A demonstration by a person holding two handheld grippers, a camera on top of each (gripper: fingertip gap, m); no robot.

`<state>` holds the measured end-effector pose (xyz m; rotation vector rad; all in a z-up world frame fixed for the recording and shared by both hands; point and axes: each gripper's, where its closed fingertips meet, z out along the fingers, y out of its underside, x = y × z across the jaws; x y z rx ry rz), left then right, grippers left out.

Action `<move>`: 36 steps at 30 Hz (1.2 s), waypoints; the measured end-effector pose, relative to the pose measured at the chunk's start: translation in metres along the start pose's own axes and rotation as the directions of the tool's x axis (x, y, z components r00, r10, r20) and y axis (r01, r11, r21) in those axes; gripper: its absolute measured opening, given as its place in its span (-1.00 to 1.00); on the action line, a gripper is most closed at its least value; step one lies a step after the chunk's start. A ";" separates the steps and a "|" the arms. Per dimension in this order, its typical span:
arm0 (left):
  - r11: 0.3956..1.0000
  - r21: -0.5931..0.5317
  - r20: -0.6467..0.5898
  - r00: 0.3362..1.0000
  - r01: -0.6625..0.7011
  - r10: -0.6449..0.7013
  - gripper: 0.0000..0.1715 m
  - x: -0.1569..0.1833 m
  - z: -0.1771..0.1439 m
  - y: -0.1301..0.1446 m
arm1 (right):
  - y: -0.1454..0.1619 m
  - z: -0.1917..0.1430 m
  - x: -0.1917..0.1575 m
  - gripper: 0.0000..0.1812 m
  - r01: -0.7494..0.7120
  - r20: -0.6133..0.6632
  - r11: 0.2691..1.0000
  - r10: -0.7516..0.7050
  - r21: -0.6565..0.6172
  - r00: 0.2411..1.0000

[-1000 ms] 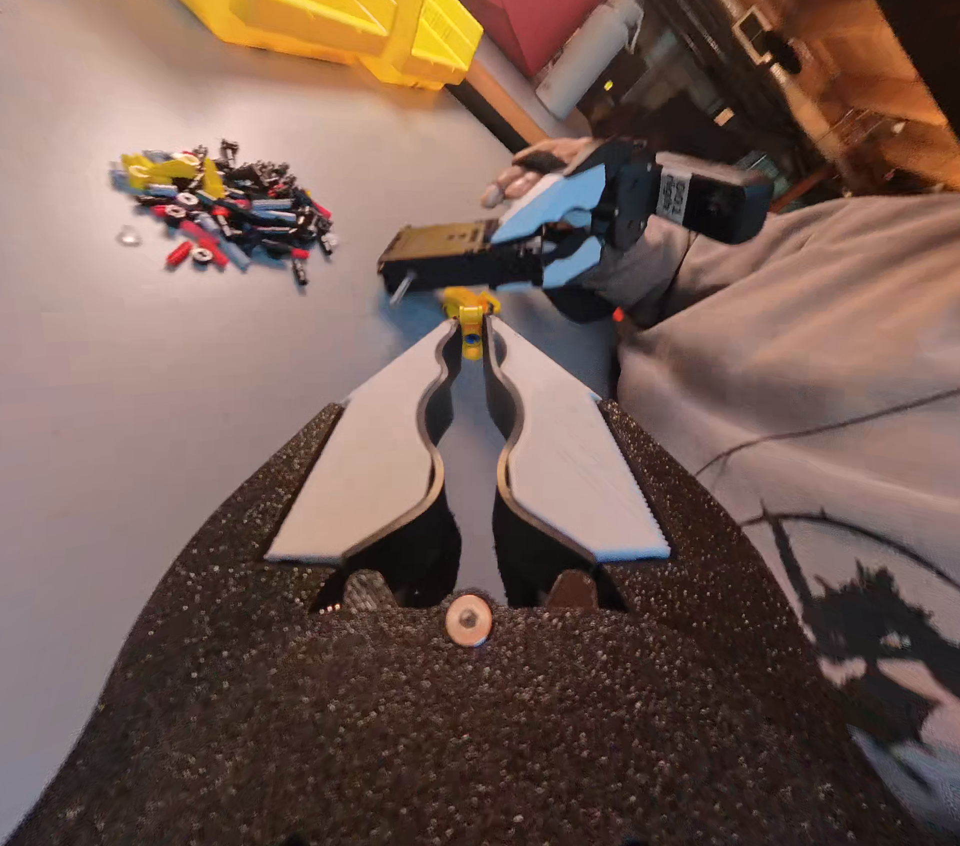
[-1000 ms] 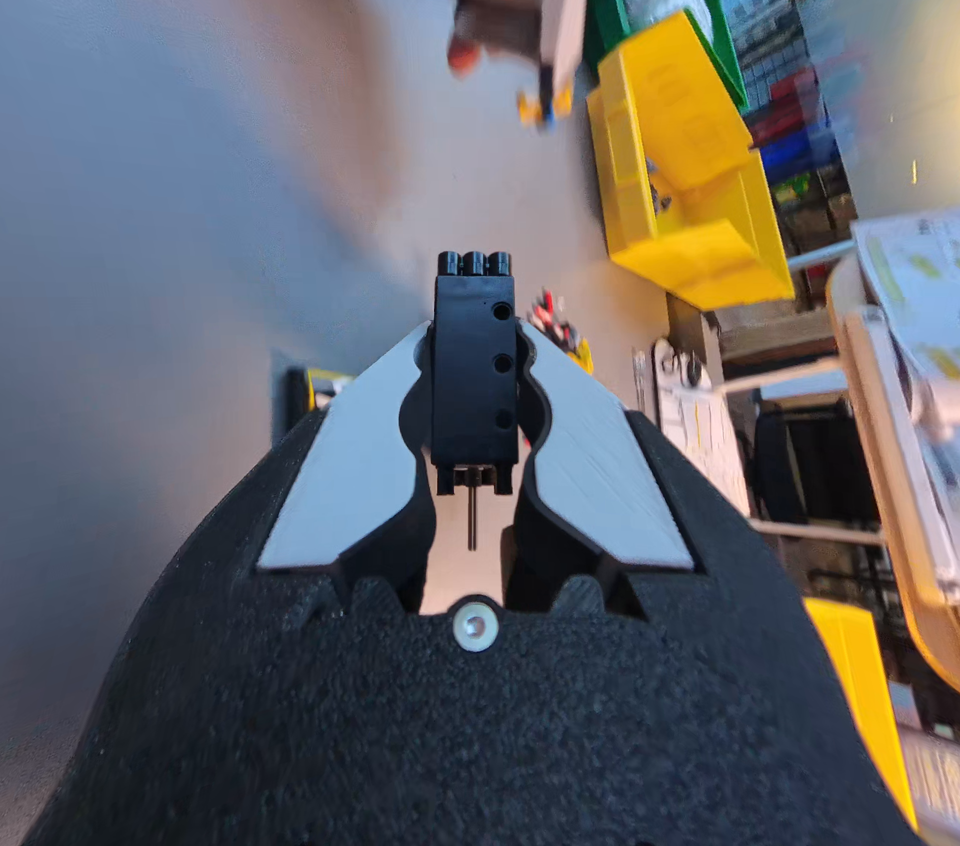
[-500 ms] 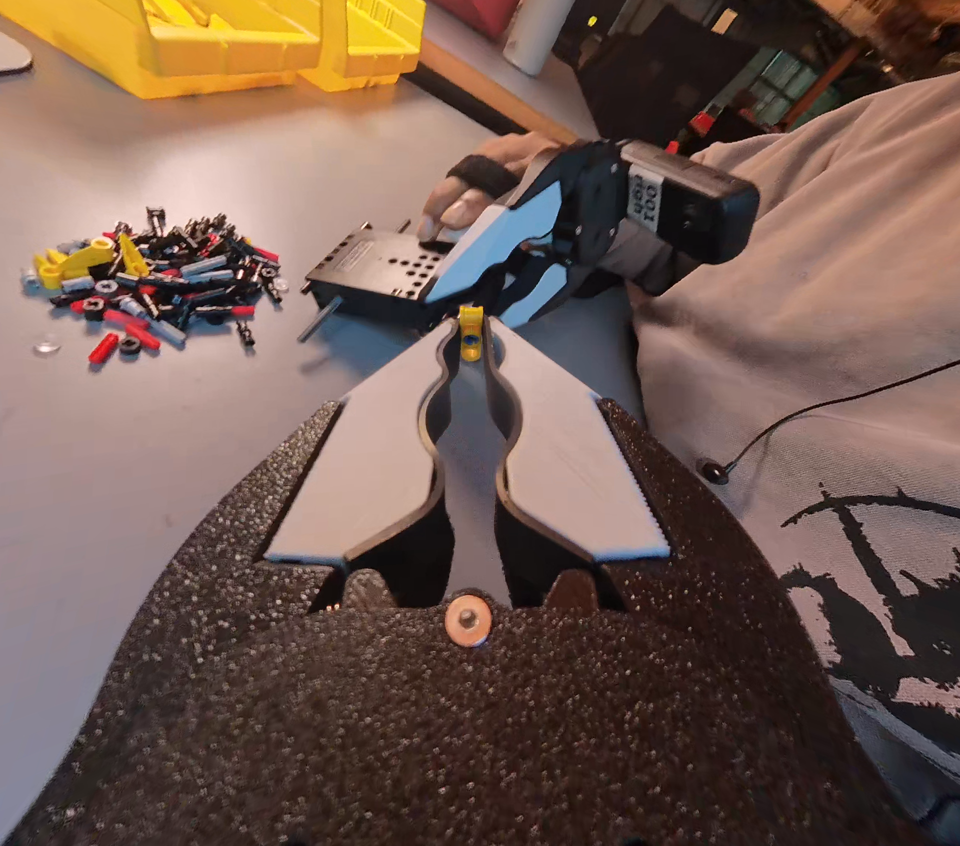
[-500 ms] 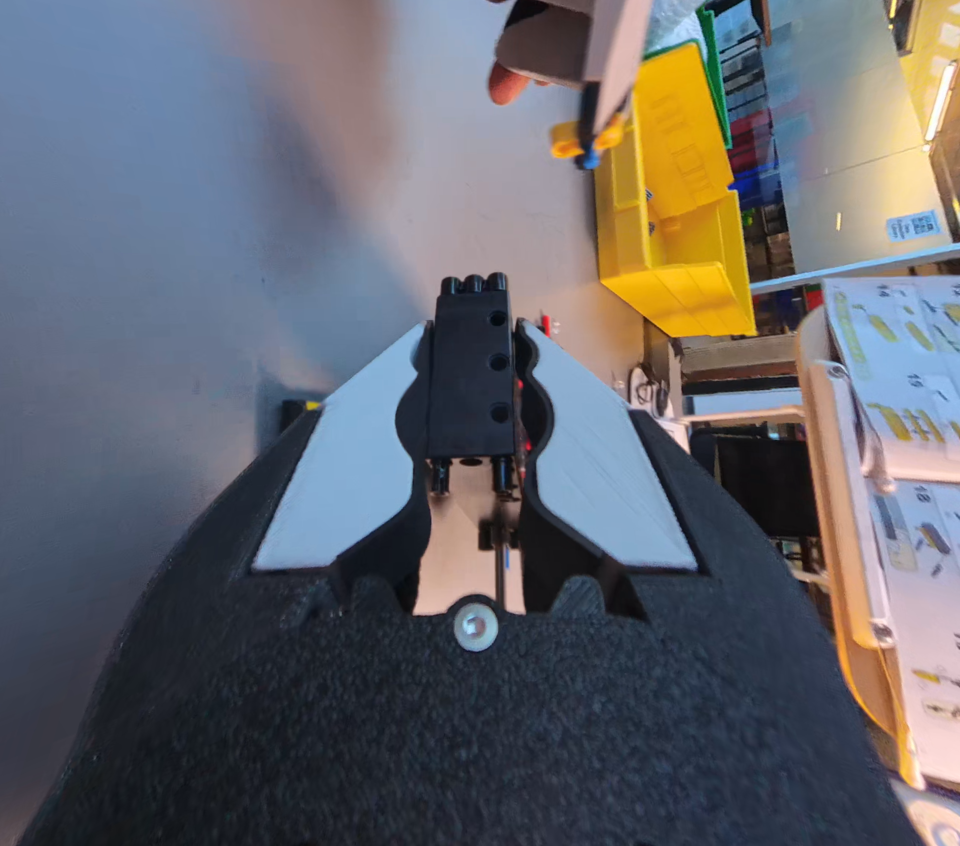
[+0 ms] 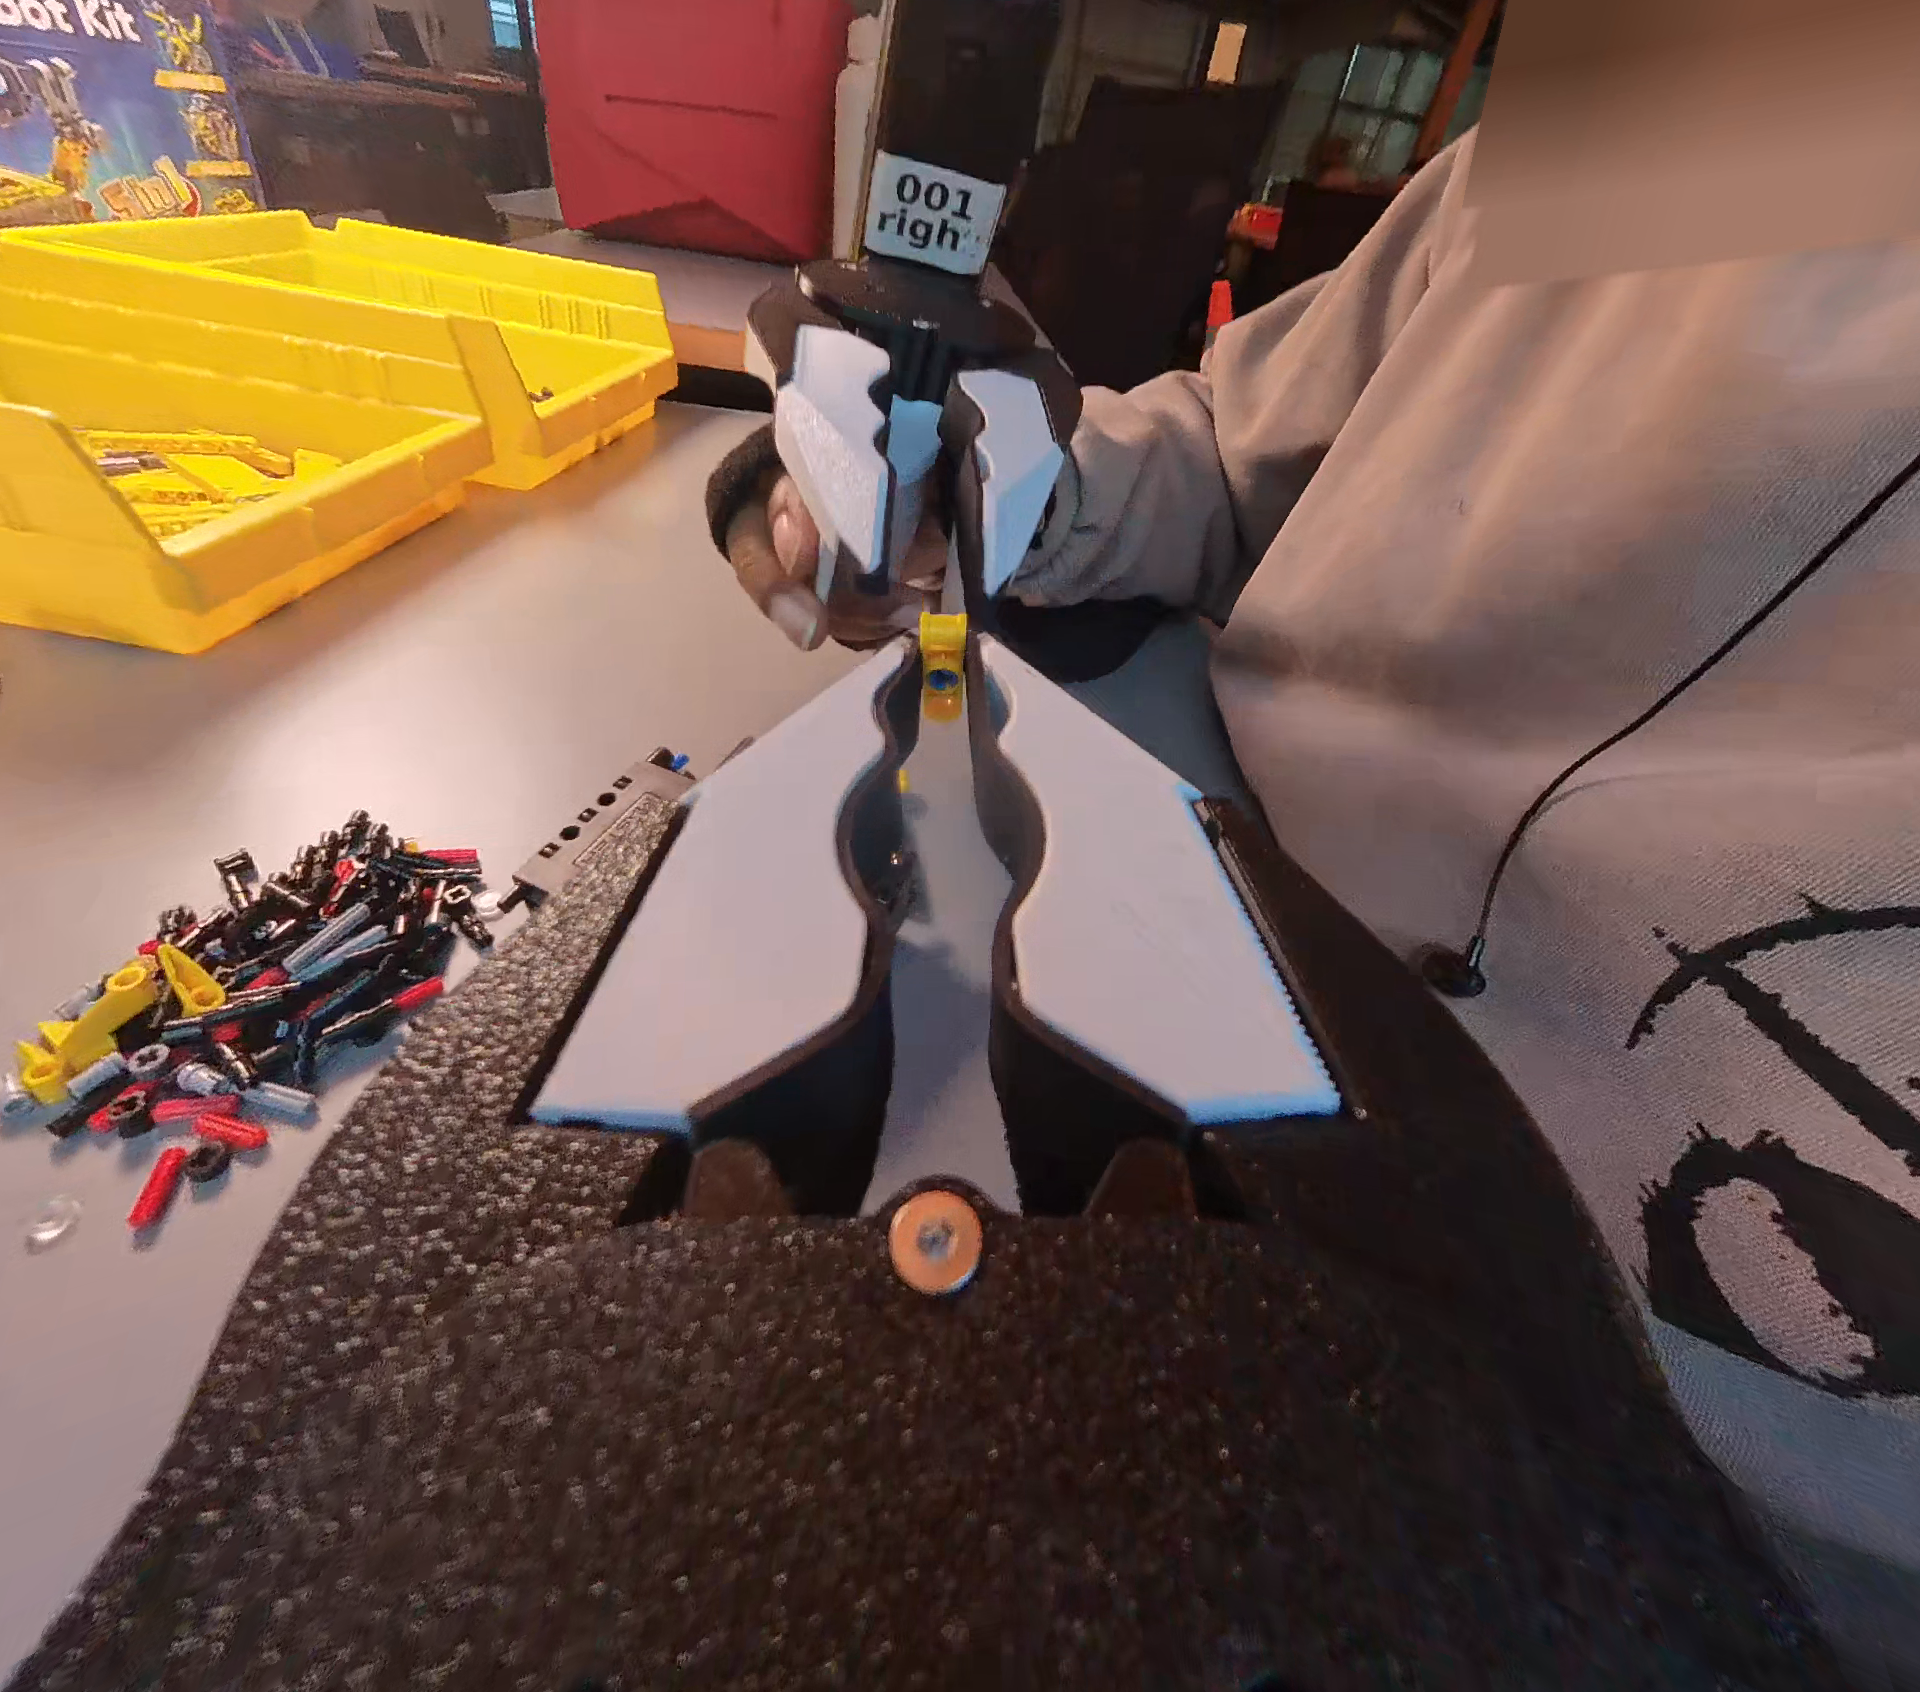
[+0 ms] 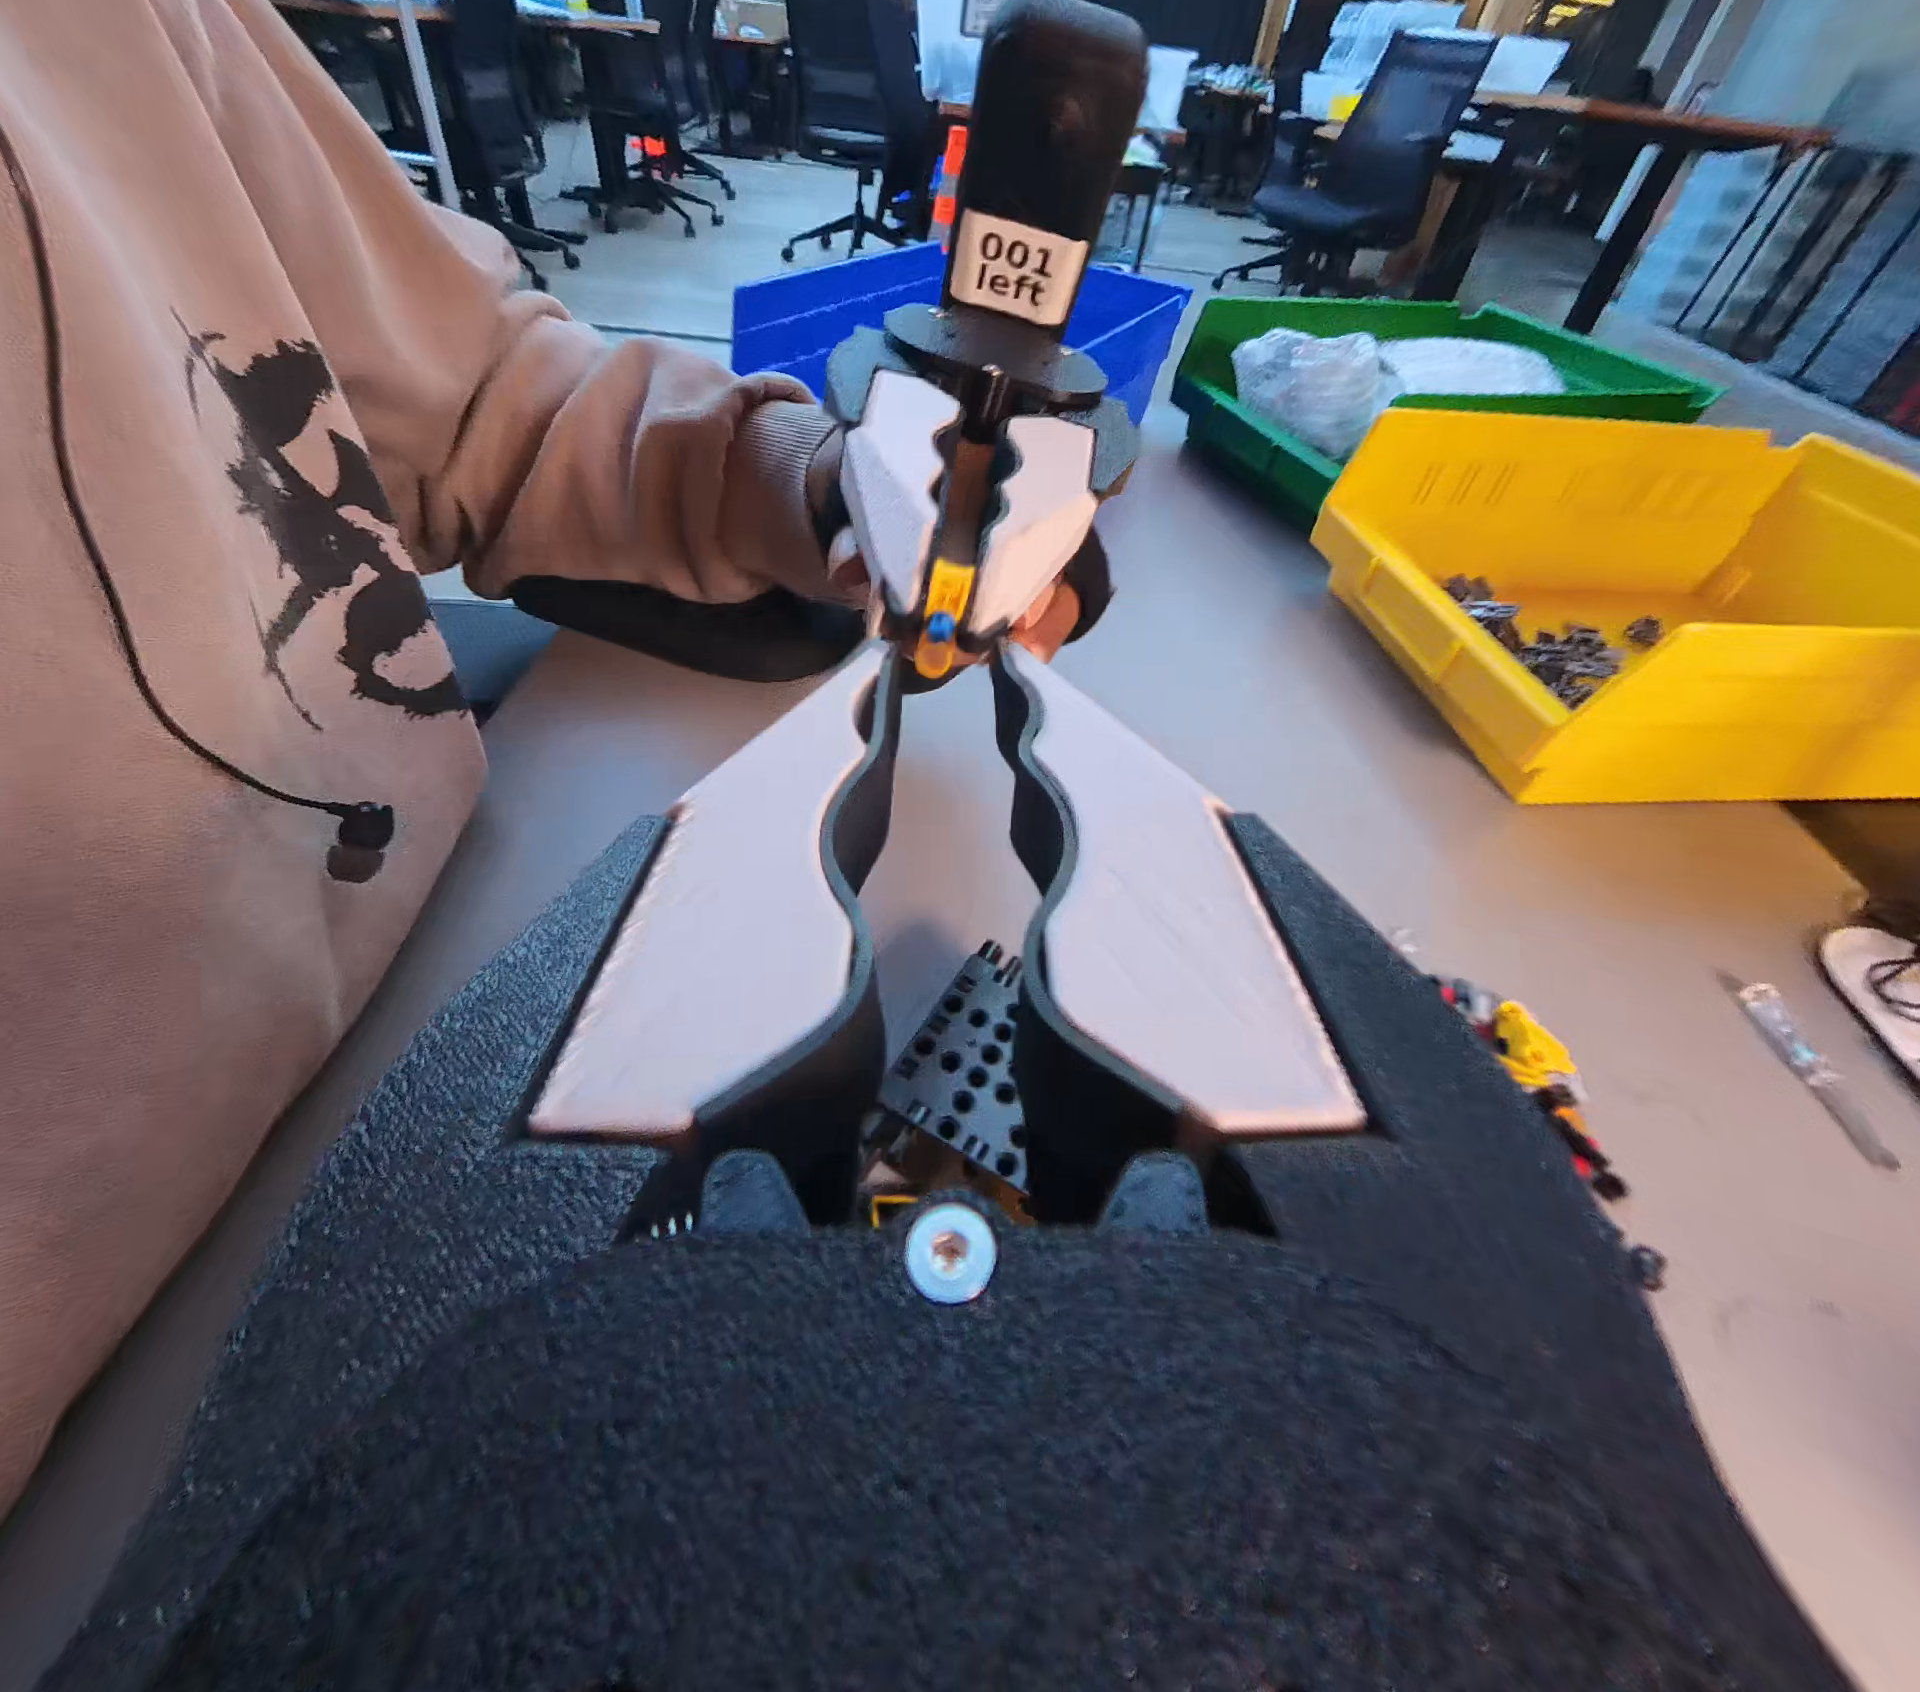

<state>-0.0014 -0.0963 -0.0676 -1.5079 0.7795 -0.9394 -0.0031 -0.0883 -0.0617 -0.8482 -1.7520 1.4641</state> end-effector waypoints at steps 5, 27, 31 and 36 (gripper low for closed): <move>0.998 -0.031 -0.049 0.998 0.046 -0.047 -0.93 0.006 0.011 0.007 | 0.001 -0.001 -0.008 -0.84 0.201 -0.041 0.978 -0.203 -0.049 0.978; 0.814 -0.048 -0.241 0.785 0.578 -0.571 -0.93 0.008 0.013 0.014 | 0.020 0.003 -0.016 -0.96 0.508 -0.026 0.830 -0.527 -0.230 0.849; 0.767 -0.058 -0.260 0.732 0.639 -0.629 -0.93 0.008 0.012 0.017 | 0.022 0.006 -0.017 -0.96 0.538 -0.028 0.807 -0.560 -0.243 0.828; 0.766 -0.034 -0.253 0.736 0.642 -0.628 -0.93 0.005 0.008 0.016 | 0.021 0.009 -0.014 -0.99 0.471 -0.054 0.852 -0.494 -0.228 0.868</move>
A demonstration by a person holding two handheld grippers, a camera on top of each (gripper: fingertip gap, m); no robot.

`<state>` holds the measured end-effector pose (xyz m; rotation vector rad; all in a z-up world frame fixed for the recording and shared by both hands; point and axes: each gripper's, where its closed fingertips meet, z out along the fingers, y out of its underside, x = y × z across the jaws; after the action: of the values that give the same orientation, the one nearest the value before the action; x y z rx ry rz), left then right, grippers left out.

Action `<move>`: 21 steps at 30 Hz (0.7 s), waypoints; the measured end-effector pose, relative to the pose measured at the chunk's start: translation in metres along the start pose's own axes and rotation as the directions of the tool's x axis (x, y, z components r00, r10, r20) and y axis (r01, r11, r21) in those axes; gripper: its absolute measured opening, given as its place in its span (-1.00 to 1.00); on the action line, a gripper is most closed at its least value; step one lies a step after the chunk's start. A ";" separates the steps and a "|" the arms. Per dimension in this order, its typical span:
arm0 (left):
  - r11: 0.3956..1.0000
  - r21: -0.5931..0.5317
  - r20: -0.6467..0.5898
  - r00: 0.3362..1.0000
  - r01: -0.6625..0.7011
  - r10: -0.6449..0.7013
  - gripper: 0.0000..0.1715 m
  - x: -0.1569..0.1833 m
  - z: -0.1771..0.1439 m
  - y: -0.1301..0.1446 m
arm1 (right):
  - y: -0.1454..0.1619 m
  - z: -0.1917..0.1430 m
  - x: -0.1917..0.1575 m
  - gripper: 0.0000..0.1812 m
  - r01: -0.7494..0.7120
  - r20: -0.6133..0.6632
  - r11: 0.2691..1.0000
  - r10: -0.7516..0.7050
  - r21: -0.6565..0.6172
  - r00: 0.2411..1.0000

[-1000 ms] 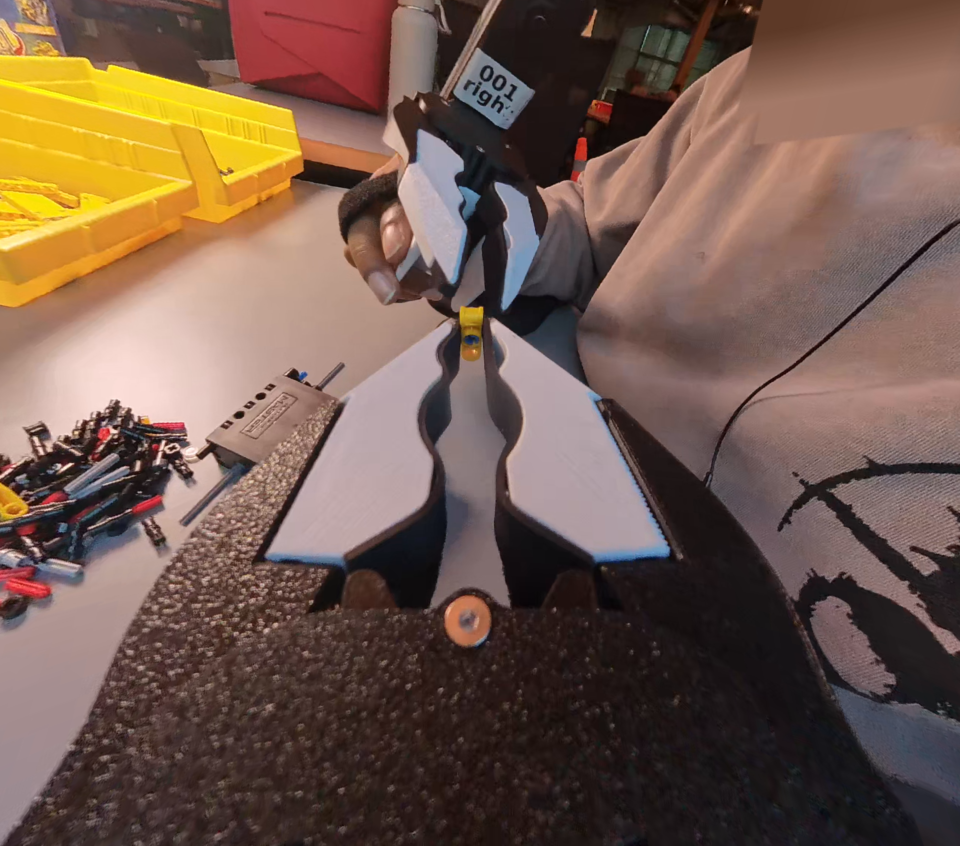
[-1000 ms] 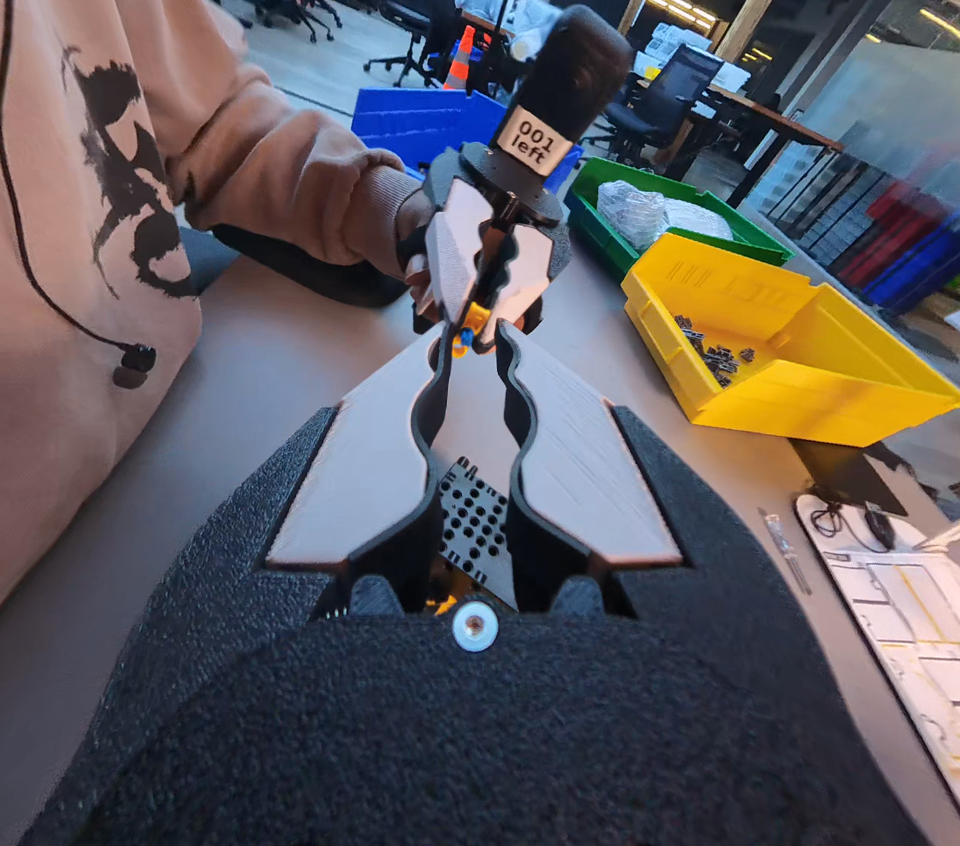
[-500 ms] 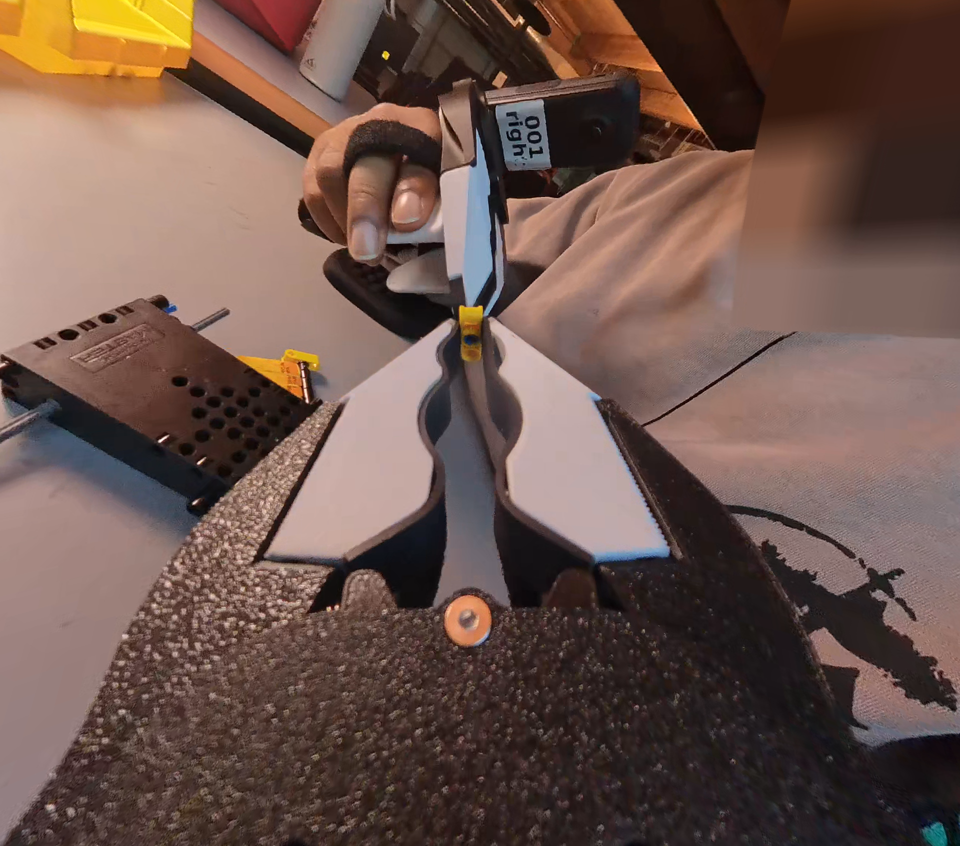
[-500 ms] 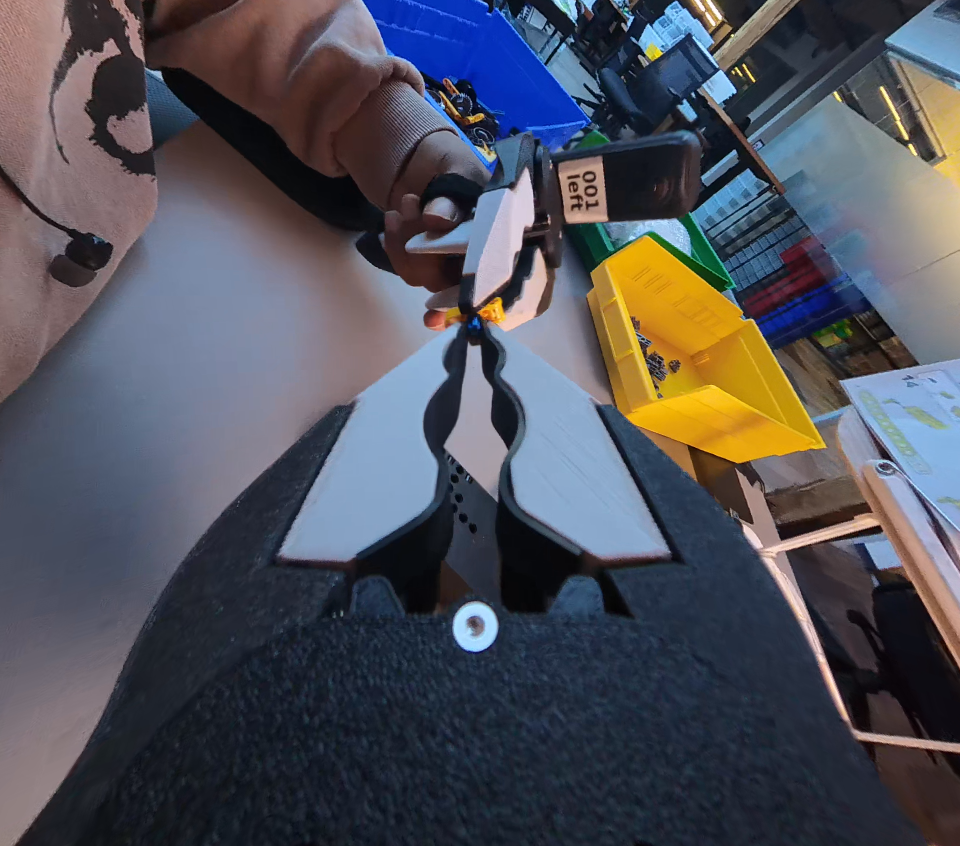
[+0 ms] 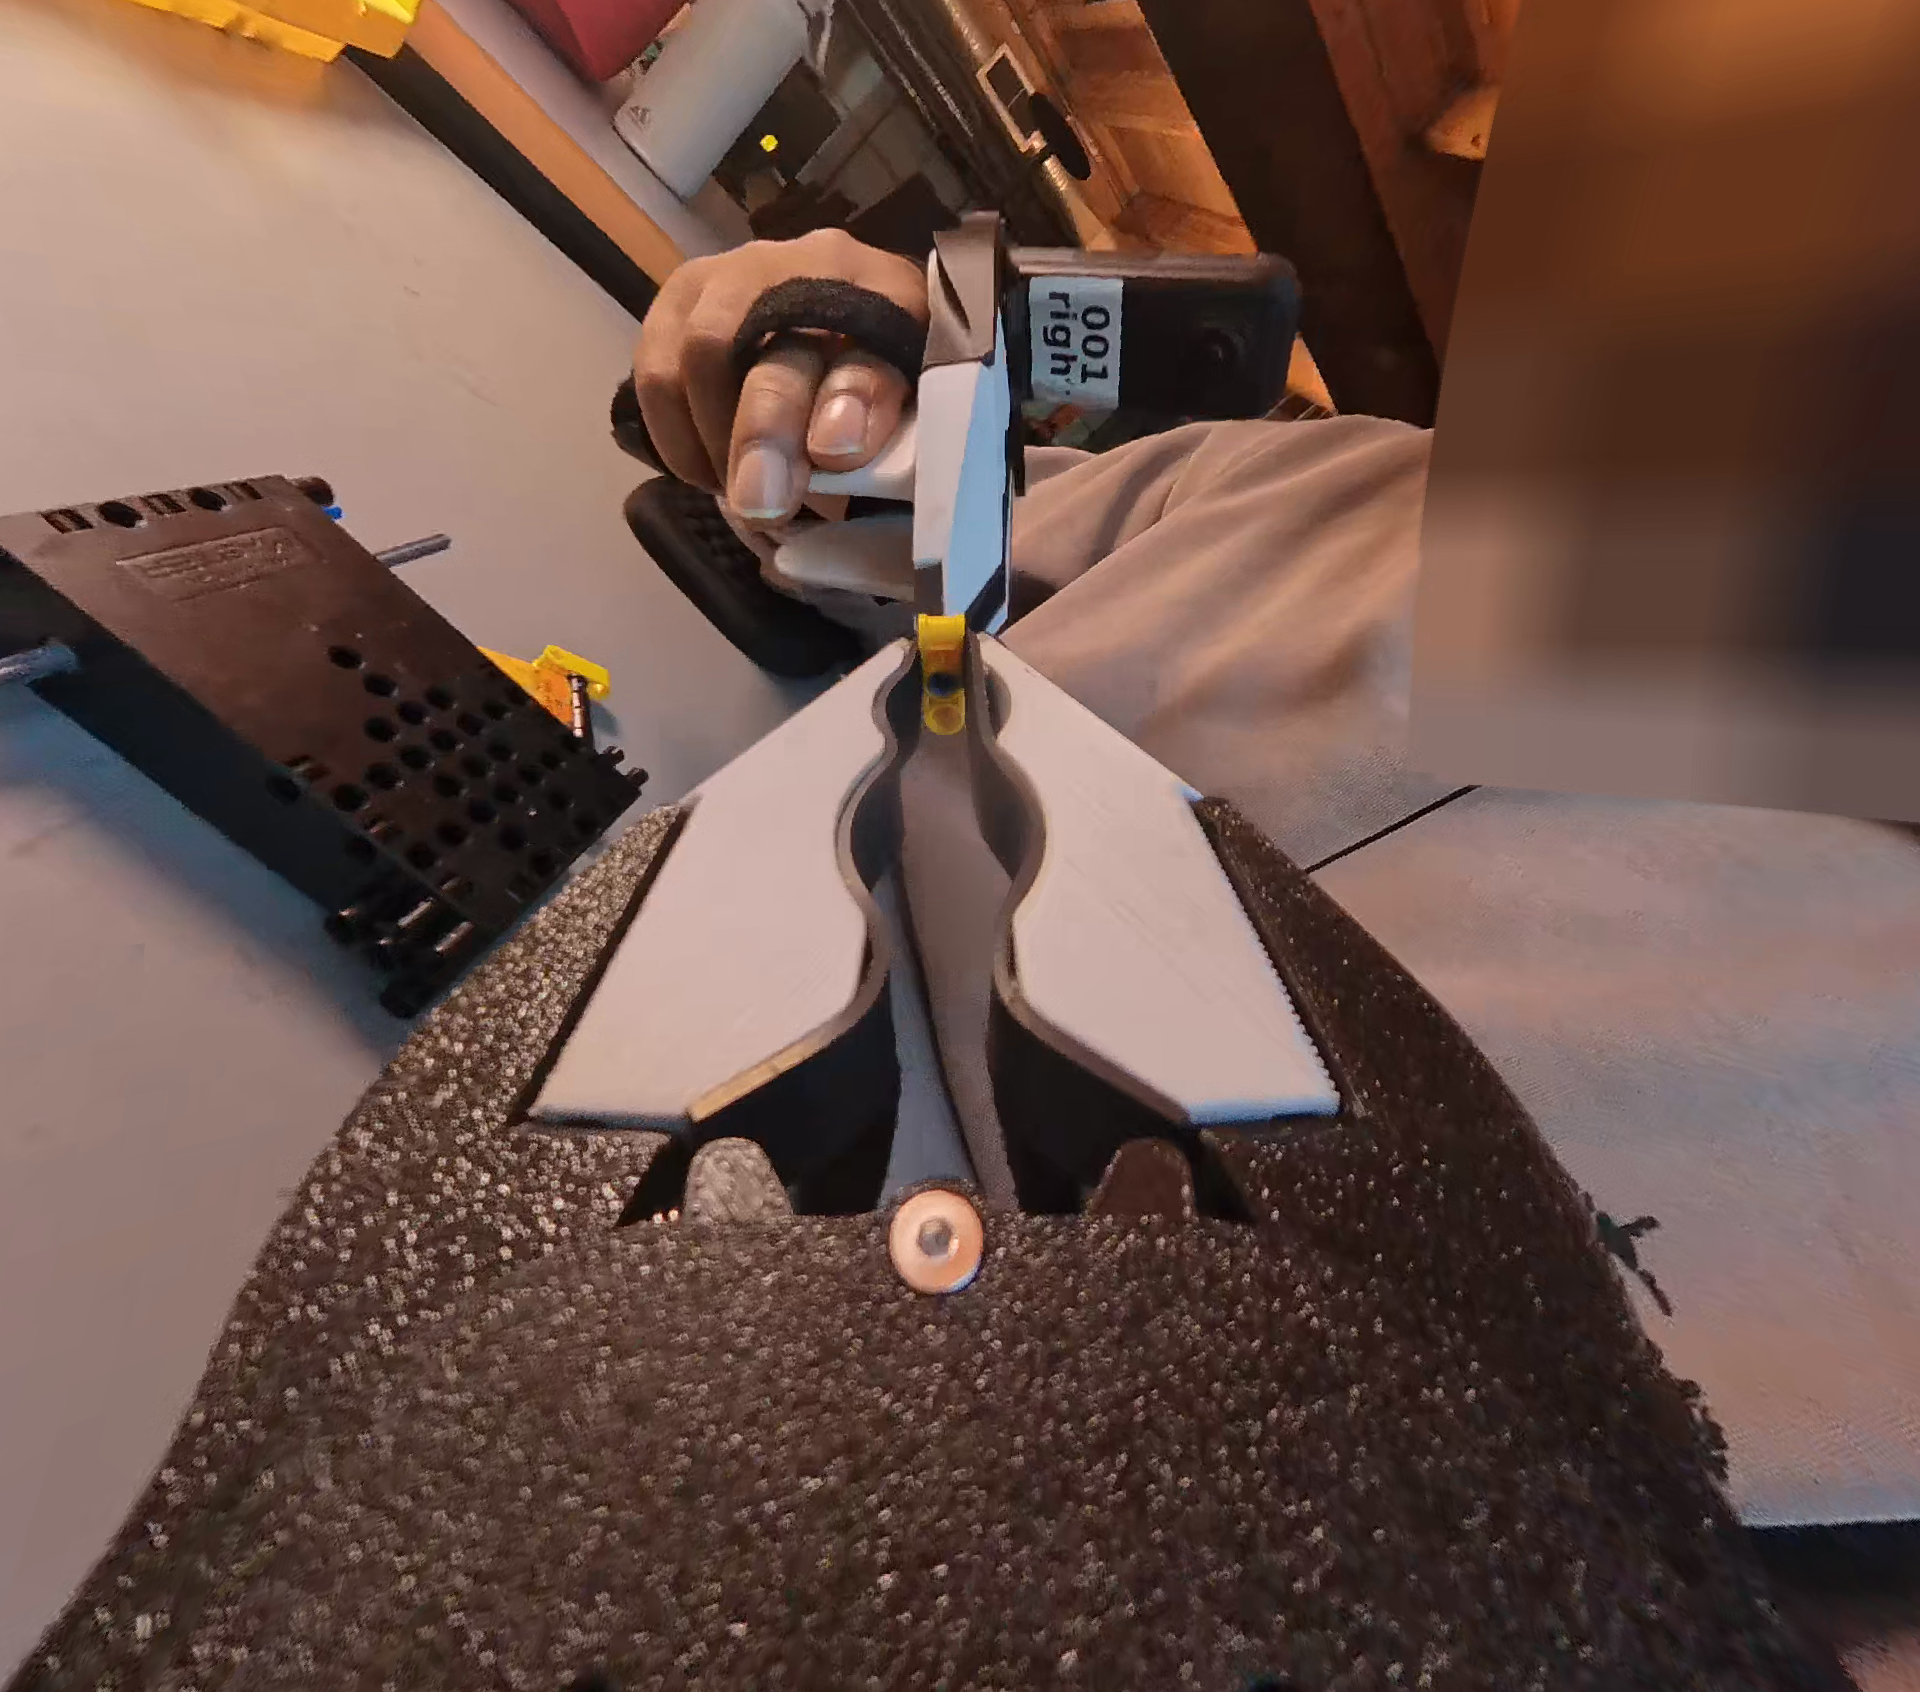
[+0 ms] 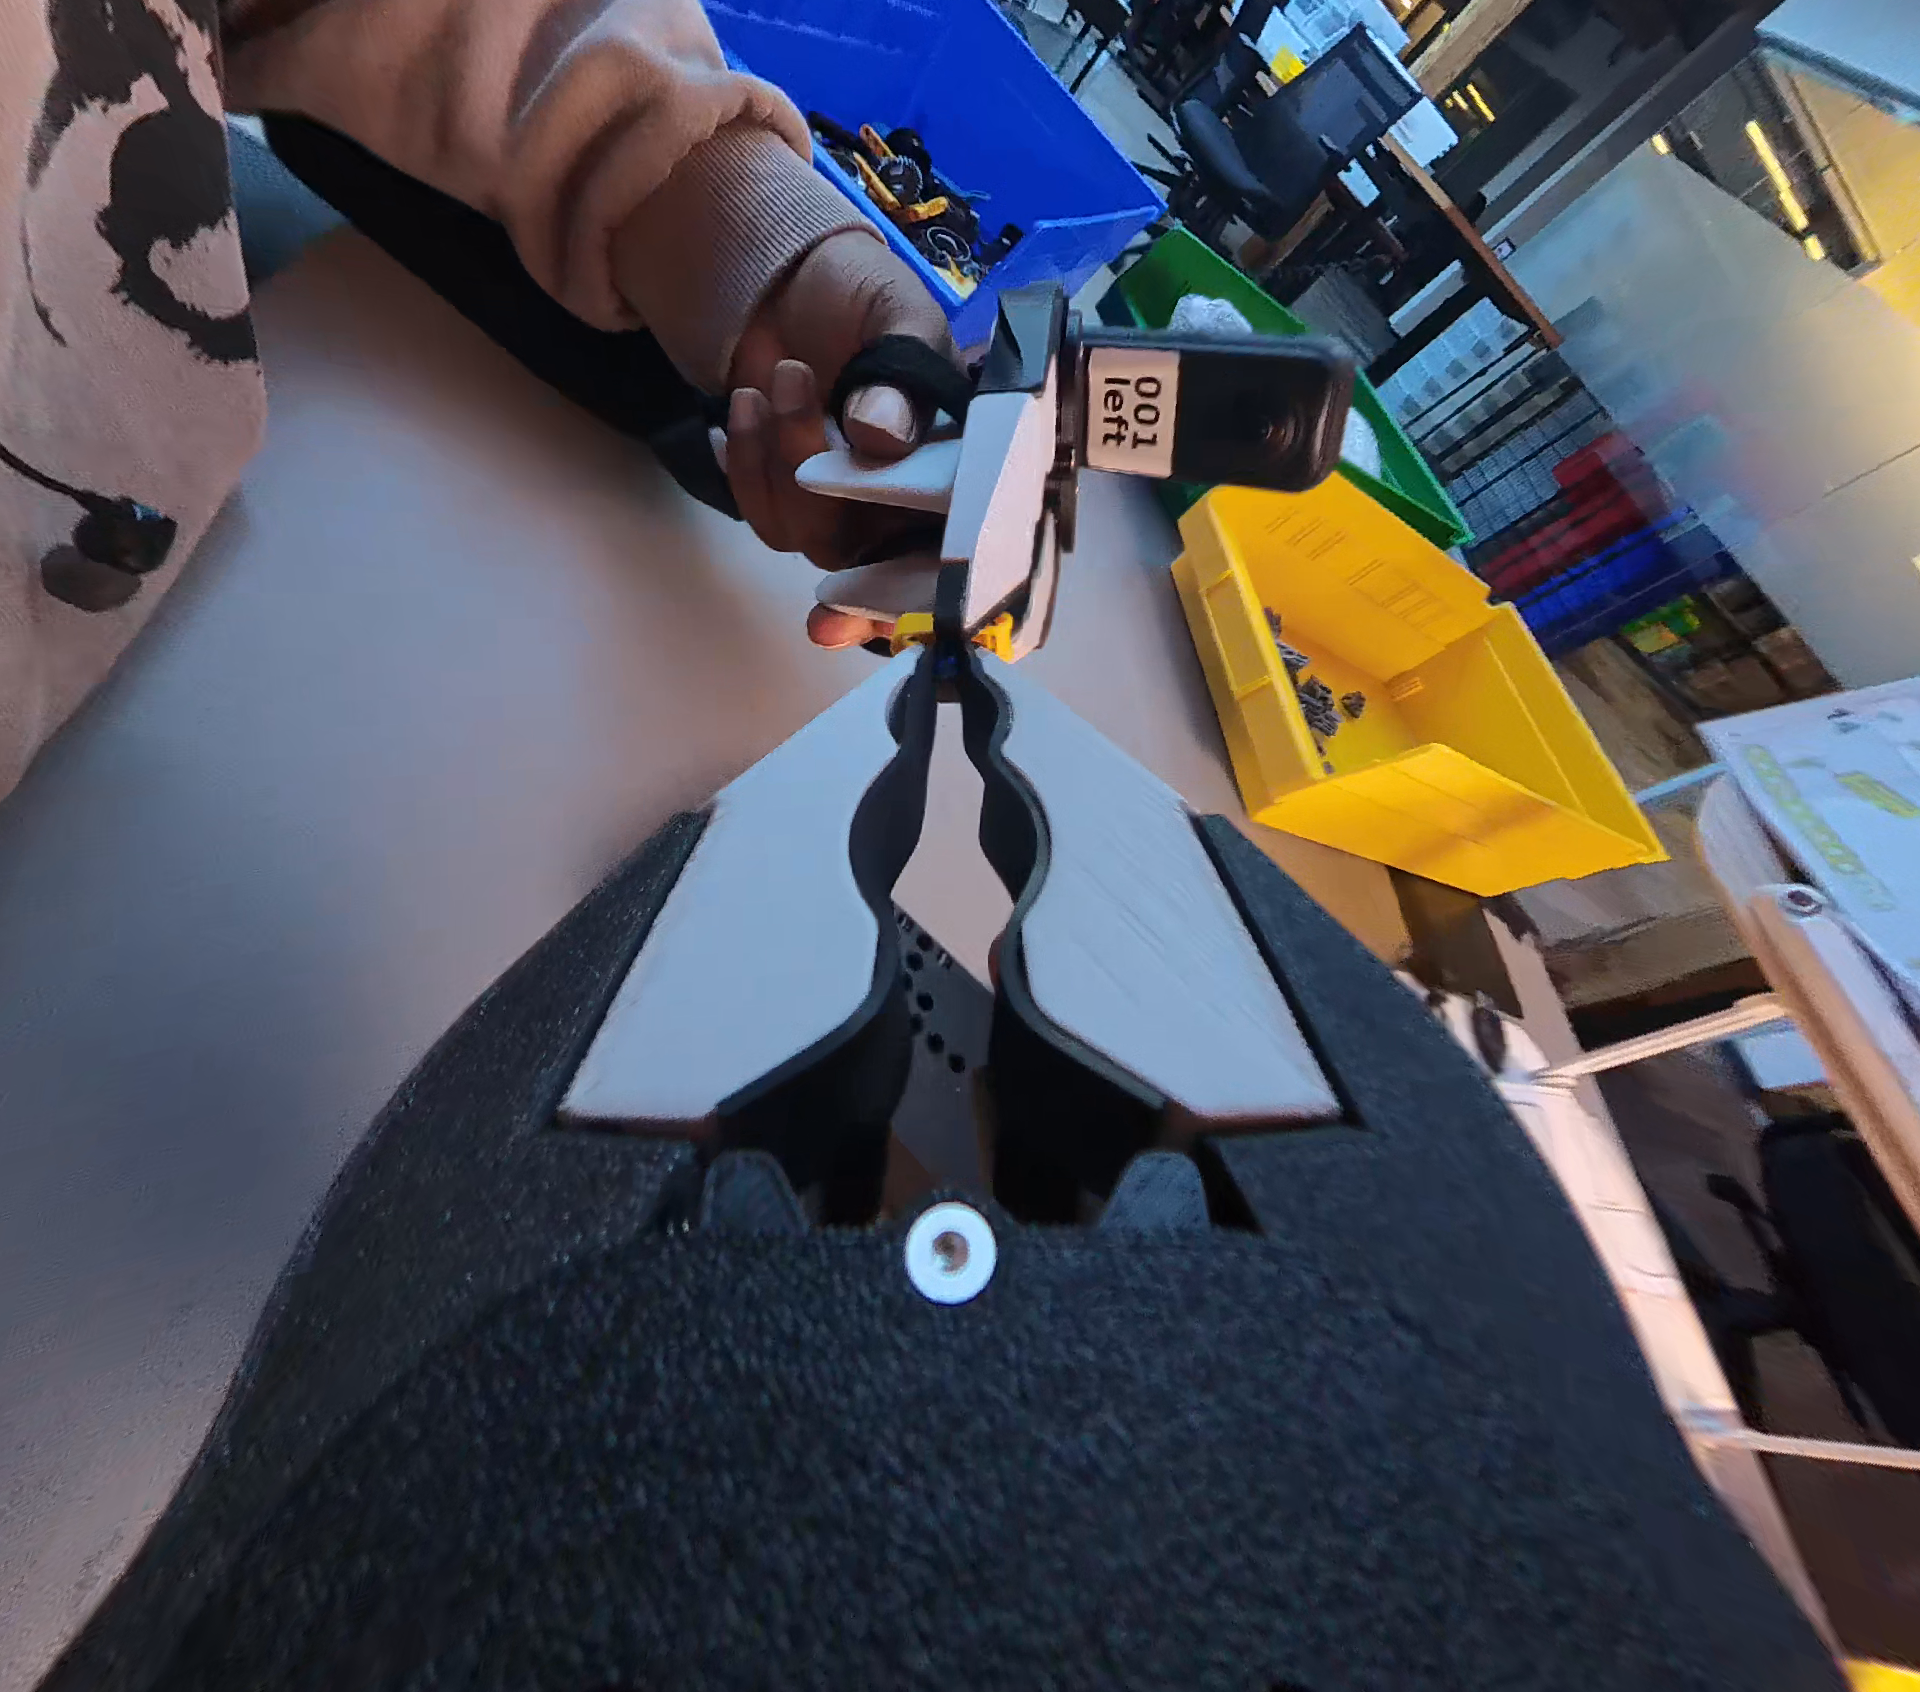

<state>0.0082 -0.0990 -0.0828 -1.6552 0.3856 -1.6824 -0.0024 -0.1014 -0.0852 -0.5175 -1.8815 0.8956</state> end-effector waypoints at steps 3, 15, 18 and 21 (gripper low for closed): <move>0.999 0.028 0.019 0.999 -0.029 0.029 -1.00 0.001 -0.013 -0.006 | 0.000 -0.005 0.001 -0.99 -0.099 0.025 0.994 0.098 0.042 0.995; 0.998 0.055 0.037 0.999 -0.020 0.018 -0.74 -0.001 0.003 -0.013 | 0.009 -0.011 0.008 -0.98 -0.142 -0.009 0.988 0.142 0.069 0.990; 0.997 0.072 0.029 1.000 -0.002 0.000 -0.92 -0.004 0.002 -0.013 | 0.005 -0.008 0.007 -0.98 -0.124 -0.019 0.990 0.125 0.061 0.992; 0.992 0.020 0.106 0.987 -0.126 0.123 -0.93 -0.003 0.000 -0.010 | 0.005 -0.007 0.005 -0.99 -0.129 -0.026 0.991 0.130 0.046 0.991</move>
<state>0.0054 -0.0900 -0.0780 -1.6573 0.4053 -1.4964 0.0010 -0.0925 -0.0839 -0.6280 -1.8147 1.0069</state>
